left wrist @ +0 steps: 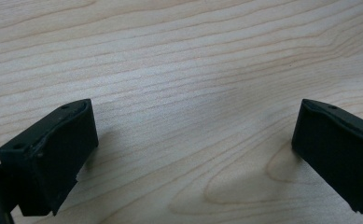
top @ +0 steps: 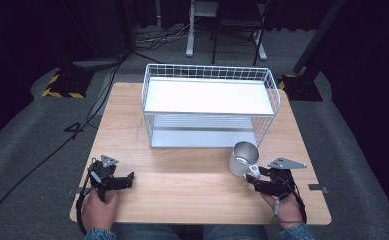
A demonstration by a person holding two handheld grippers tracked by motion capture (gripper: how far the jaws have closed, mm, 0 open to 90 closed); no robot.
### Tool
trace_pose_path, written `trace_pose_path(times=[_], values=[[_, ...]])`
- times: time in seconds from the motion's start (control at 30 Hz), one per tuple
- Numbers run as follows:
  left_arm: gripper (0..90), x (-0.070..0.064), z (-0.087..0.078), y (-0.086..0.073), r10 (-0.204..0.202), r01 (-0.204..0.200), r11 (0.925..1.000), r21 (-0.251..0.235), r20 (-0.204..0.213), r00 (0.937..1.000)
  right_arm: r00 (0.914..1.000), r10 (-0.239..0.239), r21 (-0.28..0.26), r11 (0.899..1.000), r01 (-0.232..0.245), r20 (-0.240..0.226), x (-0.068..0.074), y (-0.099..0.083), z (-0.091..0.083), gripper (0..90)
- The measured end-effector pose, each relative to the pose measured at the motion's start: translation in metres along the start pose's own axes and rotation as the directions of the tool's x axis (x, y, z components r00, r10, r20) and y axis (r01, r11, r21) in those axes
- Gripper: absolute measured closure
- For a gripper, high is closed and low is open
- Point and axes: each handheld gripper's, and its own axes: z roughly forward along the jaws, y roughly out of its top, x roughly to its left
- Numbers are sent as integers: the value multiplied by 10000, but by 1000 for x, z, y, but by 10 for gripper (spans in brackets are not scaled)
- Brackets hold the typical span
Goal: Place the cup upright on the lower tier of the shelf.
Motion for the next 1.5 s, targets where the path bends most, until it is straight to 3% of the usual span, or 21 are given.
trace_pose_path(times=[0.47,0.9,1.13,1.5], values=[[5,0,0,0,1,-1,10000,5,1,10000,9978,-152,90,9999,146,652,3,3,5,695],[6,0,0,0,4,-4,10000,4,3,10000,9965,-186,-85,9998,193,815,4,1,5,712],[5,0,0,0,3,-3,10000,5,1,10000,9956,-241,-451,9986,283,902,6,3,2,714],[5,0,0,0,3,-3,10000,5,3,10000,9964,-246,-969,9948,325,817,3,32,-1,714]])
